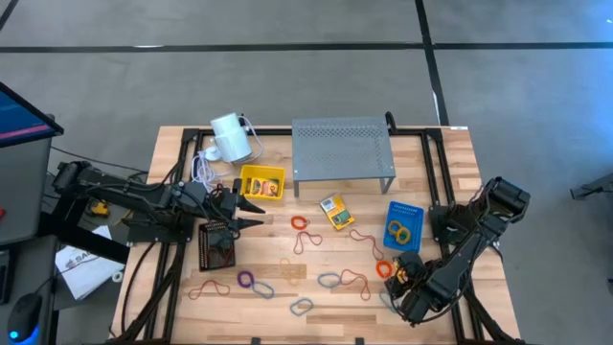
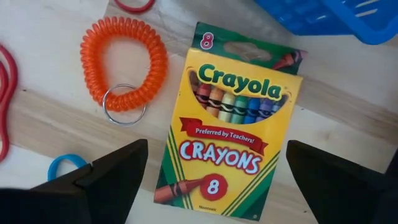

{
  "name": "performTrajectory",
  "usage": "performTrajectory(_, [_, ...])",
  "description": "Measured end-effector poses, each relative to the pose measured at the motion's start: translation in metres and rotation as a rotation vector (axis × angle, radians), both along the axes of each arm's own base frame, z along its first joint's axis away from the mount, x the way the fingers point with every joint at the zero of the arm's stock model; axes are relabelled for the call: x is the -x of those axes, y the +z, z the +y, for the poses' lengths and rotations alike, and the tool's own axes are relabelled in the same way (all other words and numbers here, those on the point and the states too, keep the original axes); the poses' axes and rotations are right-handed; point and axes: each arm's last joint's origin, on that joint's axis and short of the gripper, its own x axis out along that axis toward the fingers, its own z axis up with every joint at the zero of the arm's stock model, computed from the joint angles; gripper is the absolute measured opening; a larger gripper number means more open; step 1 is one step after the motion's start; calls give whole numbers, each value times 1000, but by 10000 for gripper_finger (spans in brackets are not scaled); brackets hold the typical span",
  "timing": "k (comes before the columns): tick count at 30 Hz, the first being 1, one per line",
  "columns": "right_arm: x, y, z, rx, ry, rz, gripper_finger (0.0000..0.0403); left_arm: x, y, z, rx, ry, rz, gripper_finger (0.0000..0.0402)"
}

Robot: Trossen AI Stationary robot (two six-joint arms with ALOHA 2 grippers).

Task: Pick & Place Office Desk Supplies
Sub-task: Put the crayon box into the yellow bin

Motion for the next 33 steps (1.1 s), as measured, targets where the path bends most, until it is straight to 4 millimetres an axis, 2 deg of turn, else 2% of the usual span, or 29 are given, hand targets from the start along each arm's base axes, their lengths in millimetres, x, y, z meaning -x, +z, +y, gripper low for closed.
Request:
performTrajectory(12, [1,0,-1,12,-68,-6,380,0,0,0,0,0,0,131])
performTrajectory(19, [3,-16,-8,-14,-83,-17,380,0,0,0,0,0,0,131])
performTrajectory(33, [5,-21,-12,-15,-106,5,380,0,0,0,0,0,0,131])
